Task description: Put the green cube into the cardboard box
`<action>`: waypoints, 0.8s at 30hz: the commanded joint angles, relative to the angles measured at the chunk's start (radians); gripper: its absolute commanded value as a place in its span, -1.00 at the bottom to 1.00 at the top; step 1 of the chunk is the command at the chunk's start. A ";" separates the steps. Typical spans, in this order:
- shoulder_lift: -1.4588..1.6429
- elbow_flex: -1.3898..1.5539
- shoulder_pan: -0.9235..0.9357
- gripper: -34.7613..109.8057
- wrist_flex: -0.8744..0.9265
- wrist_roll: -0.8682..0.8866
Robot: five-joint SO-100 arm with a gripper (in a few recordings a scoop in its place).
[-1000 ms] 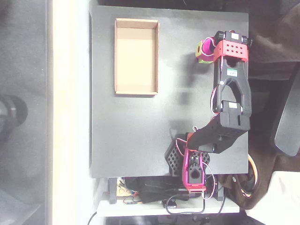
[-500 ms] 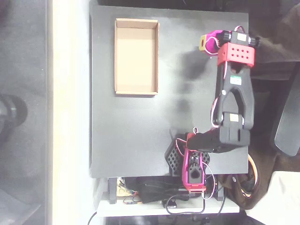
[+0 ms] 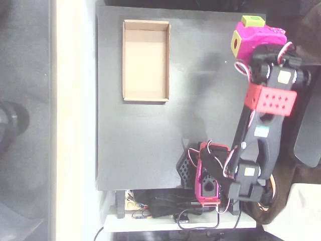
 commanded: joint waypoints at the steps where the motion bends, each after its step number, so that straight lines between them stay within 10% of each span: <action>1: 0.123 -0.009 -0.046 -0.41 -0.003 -0.002; 24: 0.083 0.009 -0.641 -0.40 -0.003 -0.002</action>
